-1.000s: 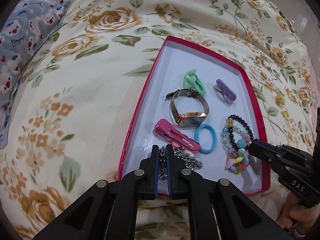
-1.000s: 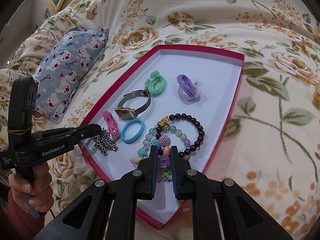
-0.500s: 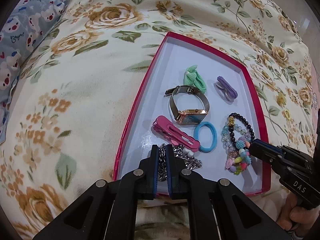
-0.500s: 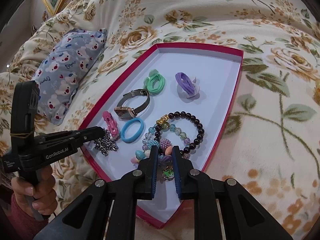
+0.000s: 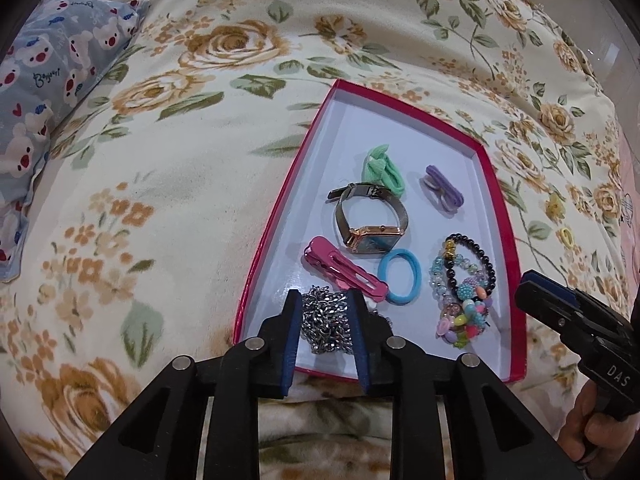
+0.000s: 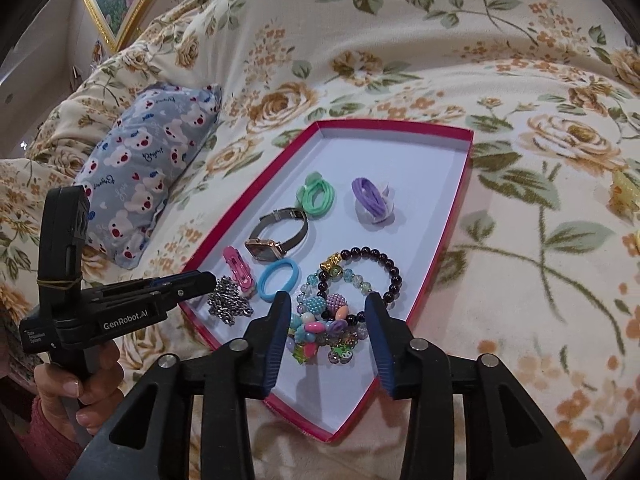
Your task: Organize jewelry
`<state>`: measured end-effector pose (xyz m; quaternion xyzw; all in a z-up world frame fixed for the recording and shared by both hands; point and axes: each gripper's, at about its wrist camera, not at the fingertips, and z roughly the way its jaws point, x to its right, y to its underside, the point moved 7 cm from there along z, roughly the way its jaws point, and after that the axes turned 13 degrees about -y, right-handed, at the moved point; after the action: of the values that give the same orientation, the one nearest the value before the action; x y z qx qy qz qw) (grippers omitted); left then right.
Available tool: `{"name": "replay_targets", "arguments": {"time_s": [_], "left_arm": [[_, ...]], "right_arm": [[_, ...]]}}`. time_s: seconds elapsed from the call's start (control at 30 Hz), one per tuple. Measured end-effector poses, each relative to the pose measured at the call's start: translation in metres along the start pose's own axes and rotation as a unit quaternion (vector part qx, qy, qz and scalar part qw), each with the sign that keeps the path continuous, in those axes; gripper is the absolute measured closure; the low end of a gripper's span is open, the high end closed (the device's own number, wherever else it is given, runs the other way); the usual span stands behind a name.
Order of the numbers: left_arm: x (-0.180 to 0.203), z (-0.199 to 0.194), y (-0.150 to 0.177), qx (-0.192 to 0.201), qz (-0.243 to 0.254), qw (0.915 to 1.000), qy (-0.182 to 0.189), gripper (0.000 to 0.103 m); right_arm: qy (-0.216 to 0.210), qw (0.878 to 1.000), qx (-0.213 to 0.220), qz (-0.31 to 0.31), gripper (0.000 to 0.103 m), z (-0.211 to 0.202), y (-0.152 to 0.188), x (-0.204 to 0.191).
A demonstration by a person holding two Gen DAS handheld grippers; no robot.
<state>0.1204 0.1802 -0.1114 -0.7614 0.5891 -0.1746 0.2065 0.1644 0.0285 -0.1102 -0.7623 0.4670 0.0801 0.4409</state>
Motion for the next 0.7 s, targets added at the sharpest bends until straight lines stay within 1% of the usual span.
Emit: {"name": "replay_targets", "arguments": {"time_s": [0.03,0.1,0.17,0.27,0.33,0.37,0.4,0.47,0.53,0.57,0.7], "left_arm": [[0.0,-0.003,0.0,0.003,0.0,1.0,0.001,0.074],[0.0,-0.009,0.002,0.013,0.003,0.9999,-0.002,0.059],[0.001,-0.015,0.004,0.018,0.006,0.9998,-0.005,0.053],[0.0,-0.022,0.009,0.022,0.005,0.9997,-0.003,0.051],[-0.002,-0.026,0.013,0.023,0.001,0.9997,-0.001,0.046],[-0.003,-0.029,0.015,0.024,-0.002,0.9997,0.0,0.04],[-0.003,-0.031,0.017,0.025,-0.004,0.9997,0.0,0.03],[-0.006,-0.039,0.022,0.035,-0.011,0.9993,-0.004,0.02],[-0.008,-0.046,0.026,0.043,-0.016,0.9989,-0.006,0.018],[-0.009,-0.048,0.029,0.045,-0.018,0.9988,-0.007,0.016],[-0.016,-0.055,0.04,0.049,-0.03,0.9983,-0.011,0.012]], "right_arm": [[-0.001,1.0,0.003,0.0,0.06,-0.002,0.0,-0.001],[-0.002,1.0,0.01,0.0,0.055,-0.006,0.002,-0.001],[0.002,1.0,0.019,0.002,0.053,-0.01,0.002,-0.001],[0.0,0.999,0.036,0.008,0.052,-0.018,0.003,-0.001],[-0.001,0.999,0.045,0.011,0.049,-0.024,0.004,-0.001],[-0.002,0.999,0.048,0.011,0.047,-0.026,0.005,-0.001],[-0.003,0.999,0.051,0.011,0.046,-0.028,0.006,-0.002],[-0.005,0.998,0.055,0.01,0.039,-0.031,0.009,-0.003],[-0.004,0.998,0.06,0.007,0.035,-0.035,0.013,-0.004],[-0.003,0.998,0.061,0.007,0.032,-0.036,0.015,-0.005],[0.003,0.998,0.067,-0.001,0.03,-0.042,0.022,-0.008]]}}
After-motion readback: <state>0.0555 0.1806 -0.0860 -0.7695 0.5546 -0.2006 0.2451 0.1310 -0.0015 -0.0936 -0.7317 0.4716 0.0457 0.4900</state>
